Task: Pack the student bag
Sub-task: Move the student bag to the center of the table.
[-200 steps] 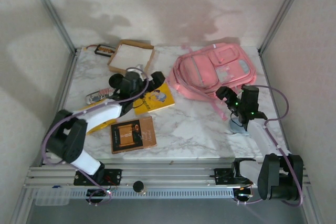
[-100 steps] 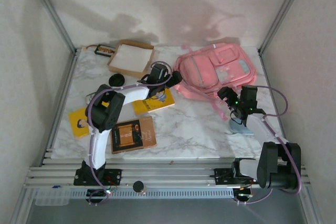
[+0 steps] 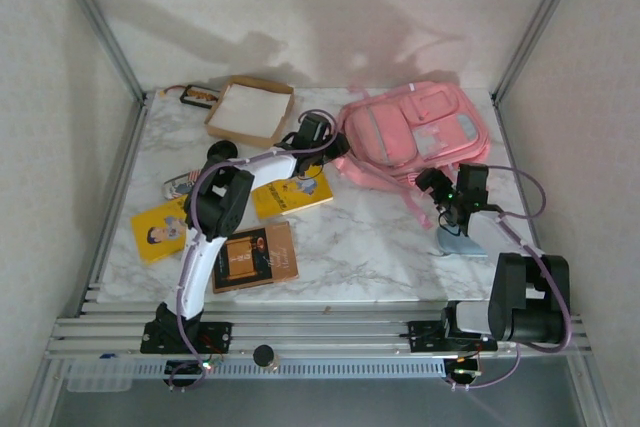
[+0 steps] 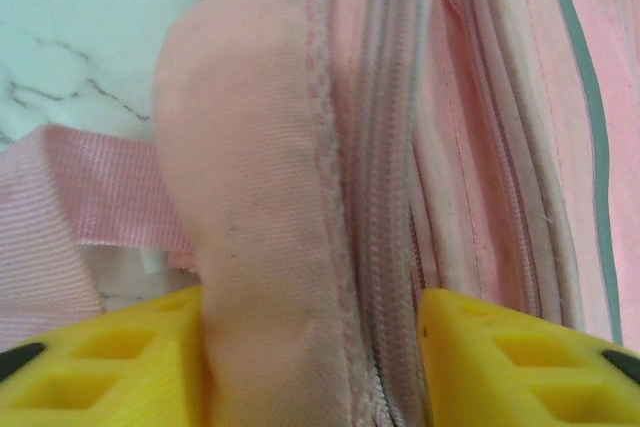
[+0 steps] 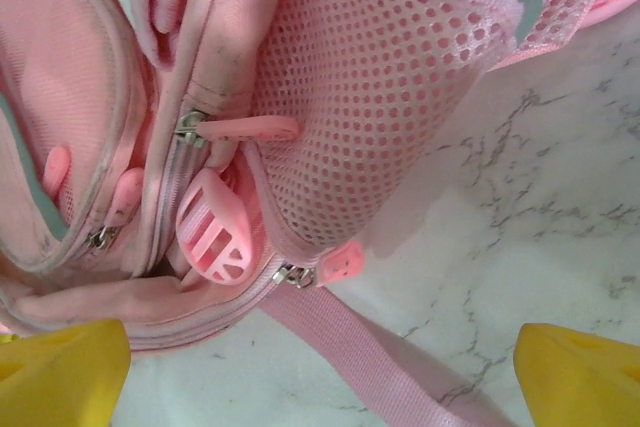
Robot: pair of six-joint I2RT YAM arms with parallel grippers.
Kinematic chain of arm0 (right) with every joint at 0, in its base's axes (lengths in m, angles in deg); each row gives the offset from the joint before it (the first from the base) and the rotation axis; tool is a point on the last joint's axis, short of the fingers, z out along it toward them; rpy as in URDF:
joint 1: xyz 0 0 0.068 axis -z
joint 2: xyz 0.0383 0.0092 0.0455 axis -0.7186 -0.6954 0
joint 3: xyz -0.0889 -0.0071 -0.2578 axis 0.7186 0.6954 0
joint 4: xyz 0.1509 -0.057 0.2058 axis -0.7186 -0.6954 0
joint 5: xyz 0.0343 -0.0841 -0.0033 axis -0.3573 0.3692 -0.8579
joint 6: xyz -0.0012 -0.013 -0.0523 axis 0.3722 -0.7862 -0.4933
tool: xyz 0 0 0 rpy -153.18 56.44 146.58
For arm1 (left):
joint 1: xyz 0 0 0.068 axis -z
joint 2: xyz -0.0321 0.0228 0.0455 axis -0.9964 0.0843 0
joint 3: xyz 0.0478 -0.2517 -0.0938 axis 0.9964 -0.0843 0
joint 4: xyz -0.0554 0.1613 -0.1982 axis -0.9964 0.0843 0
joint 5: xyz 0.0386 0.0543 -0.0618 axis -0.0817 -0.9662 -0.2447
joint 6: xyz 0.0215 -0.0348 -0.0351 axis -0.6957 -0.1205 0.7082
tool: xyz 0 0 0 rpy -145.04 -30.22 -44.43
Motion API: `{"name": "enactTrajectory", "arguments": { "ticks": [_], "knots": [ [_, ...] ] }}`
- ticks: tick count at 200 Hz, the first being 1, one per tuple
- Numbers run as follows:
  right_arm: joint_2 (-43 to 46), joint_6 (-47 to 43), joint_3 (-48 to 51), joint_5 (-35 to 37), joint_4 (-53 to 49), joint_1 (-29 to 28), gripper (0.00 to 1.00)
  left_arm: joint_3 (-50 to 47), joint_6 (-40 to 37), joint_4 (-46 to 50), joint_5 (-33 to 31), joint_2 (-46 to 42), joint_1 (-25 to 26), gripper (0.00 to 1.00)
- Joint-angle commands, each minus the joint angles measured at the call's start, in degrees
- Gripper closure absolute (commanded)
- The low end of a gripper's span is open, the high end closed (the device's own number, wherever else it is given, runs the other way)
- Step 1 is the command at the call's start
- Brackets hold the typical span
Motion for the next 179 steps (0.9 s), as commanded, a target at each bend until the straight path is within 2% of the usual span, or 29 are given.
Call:
{"name": "enactTrajectory", "arguments": {
  "ticks": [1,24,39,96,137,179],
  "knots": [
    [-1.76,1.05,-1.64,-0.18,2.44,1.04,0.01,2.41,1.15,-0.38,1.96,0.63,0.32,0.68],
    [-3.93,0.75,-3.39,-1.04,2.73,1.78,0.01,2.22,2.65,-0.75,2.90,-0.43,0.39,0.91],
    [-4.95,0.31,-4.39,-1.03,2.89,2.16,0.01,1.23,3.86,-1.47,3.33,-2.22,0.70,1.00],
    [-9.41,-1.04,-7.95,-4.20,4.45,3.82,0.01,-7.23,7.19,-5.30,1.38,-16.96,2.71,1.00],
    [-9.44,-1.32,-9.66,-8.40,3.82,3.81,0.01,-15.78,6.79,-0.03,-4.61,-30.56,5.03,1.00],
    [-3.34,-1.39,-6.06,-12.93,0.36,1.15,0.01,-30.46,5.17,4.98,-12.99,-44.13,5.23,1.00]
  ]
}}
